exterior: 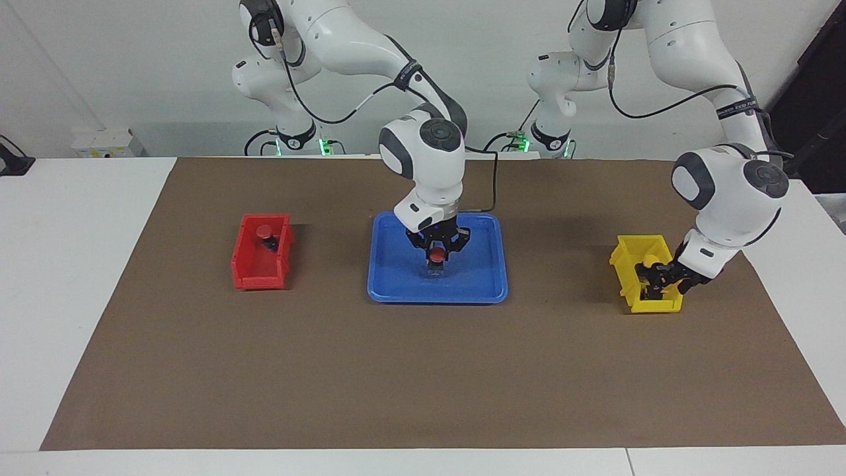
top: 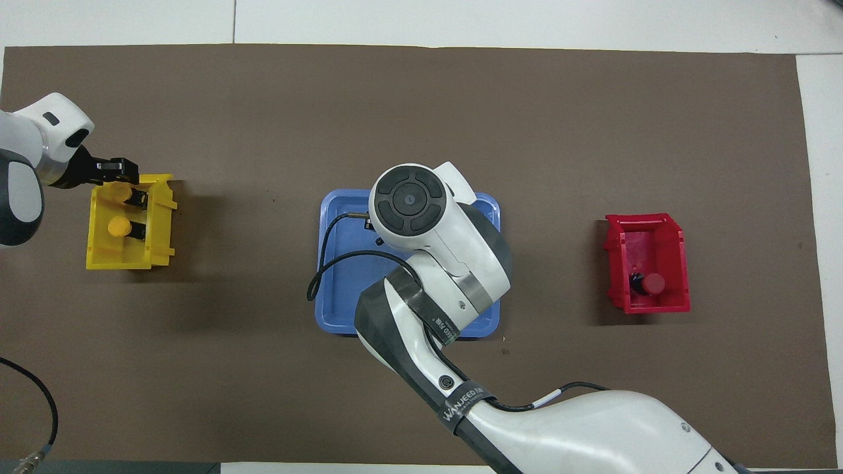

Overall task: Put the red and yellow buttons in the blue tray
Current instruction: 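Release the red button in the tray while the left gripper grasps yellow button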

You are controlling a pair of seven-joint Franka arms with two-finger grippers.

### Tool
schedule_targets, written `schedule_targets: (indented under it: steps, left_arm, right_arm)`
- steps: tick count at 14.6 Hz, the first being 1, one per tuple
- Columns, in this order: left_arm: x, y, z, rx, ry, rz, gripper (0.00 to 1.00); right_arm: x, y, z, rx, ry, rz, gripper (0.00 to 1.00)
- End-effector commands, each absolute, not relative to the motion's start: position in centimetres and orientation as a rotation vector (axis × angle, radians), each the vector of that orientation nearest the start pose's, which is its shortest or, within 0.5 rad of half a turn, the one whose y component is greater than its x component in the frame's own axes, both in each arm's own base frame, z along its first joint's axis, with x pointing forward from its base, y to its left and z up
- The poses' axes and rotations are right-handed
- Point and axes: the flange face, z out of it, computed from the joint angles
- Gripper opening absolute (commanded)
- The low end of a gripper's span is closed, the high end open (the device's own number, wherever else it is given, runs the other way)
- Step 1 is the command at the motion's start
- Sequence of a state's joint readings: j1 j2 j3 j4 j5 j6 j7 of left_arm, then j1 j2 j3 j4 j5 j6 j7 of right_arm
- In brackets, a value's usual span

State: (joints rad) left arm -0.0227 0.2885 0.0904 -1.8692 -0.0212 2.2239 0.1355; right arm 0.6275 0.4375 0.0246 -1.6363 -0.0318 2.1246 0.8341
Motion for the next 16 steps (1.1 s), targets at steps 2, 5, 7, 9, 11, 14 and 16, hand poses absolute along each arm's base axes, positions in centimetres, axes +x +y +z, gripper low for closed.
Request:
schedule_targets:
  steps: [2, 5, 7, 9, 11, 14, 16]
  left_arm:
    - [61.2, 3.6, 36.7, -3.138, 0.07, -0.106, 0.65]
    - [61.2, 3.7, 36.7, -3.138, 0.046, -0.111, 0.17]
    - [61.3, 3.7, 36.8, -3.139, 0.039, -0.113, 0.02]
    - [62.0, 3.6, 38.0, -3.139, 0.027, -0.111, 0.02]
    - [63.2, 2.5, 41.2, -3.141, 0.026, -0.089, 0.02]
    - [64.3, 1.5, 49.0, -3.15, 0.029, -0.036, 0.02]
    - [65.0, -5.9, 49.5, -3.155, -0.144, -0.095, 0.02]
  right_arm:
    - [53.3, 40.0, 36.5, -3.121, 0.268, -0.105, 0.26]
    - [52.7, 39.6, 35.5, -3.113, 0.265, -0.119, 0.36]
    - [53.3, 39.5, 36.2, -3.101, 0.273, -0.135, 0.61]
    - [54.7, 39.1, 38.6, -3.077, 0.283, -0.184, 0.72]
    - [55.6, 35.9, 43.7, -3.07, 0.296, -0.209, 0.71]
    - [53.2, 26.7, 48.8, -3.122, 0.176, -0.158, 0.71]
    - [49.5, 19.6, 49.0, -3.138, -0.016, -0.113, 0.71]
